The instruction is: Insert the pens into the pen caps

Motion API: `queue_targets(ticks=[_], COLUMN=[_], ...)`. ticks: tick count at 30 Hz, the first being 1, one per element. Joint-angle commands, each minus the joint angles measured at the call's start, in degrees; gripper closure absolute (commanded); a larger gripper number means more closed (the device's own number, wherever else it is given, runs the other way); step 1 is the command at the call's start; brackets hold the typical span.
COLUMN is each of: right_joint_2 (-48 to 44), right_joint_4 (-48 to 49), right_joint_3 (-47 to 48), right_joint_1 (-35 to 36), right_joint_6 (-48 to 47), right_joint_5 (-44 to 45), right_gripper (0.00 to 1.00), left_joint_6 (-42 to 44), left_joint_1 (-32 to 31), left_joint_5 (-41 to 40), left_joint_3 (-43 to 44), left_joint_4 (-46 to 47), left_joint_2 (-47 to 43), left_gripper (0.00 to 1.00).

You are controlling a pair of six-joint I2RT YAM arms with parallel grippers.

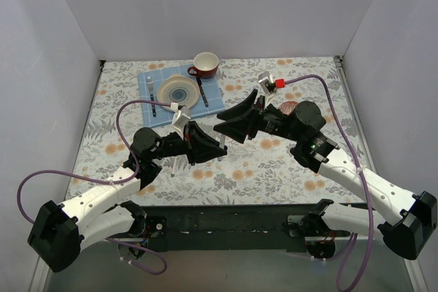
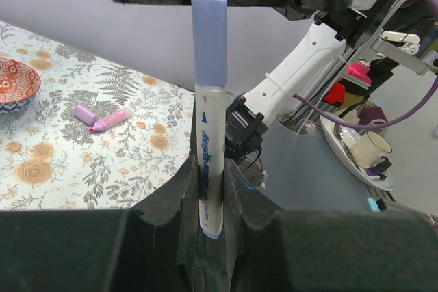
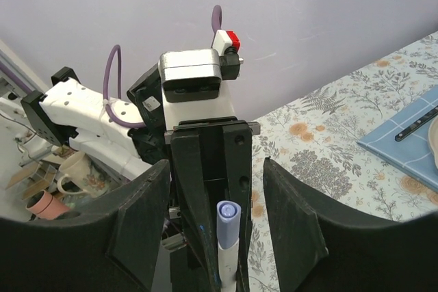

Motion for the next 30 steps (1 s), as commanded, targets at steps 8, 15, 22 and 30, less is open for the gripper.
queue_targets(ticks=[8, 15, 22, 30], right_joint_2=[1.5, 2.1, 0.4, -1.2], right_joint_4=[3.6, 4.3, 0.6, -7.6], right_joint_3=[-0.2, -1.4, -5.7, -10.3], right_joint_1=[0.1, 1.4, 2.9, 5.2], right_joint_6=[0.6, 0.7, -1.5, -7.0], right_joint_5=[-2.0, -3.7, -1.0, 4.4], right_gripper=[0.54, 0.96, 0.99, 0.99], left_joint_6=[-0.3, -0.5, 1.6, 2.2], left_joint_1=[0.0, 0.0, 0.1, 0.3], left_joint_5=[0.9, -2.2, -5.7, -9.4], left_joint_3=[-0.4, 0.7, 5.1, 9.4], left_joint_4=[1.9, 0.7, -3.5, -8.0], left_joint_2=[-0.1, 0.4, 1.3, 2.4], left_gripper=[1.00, 1.00, 1.00, 1.00])
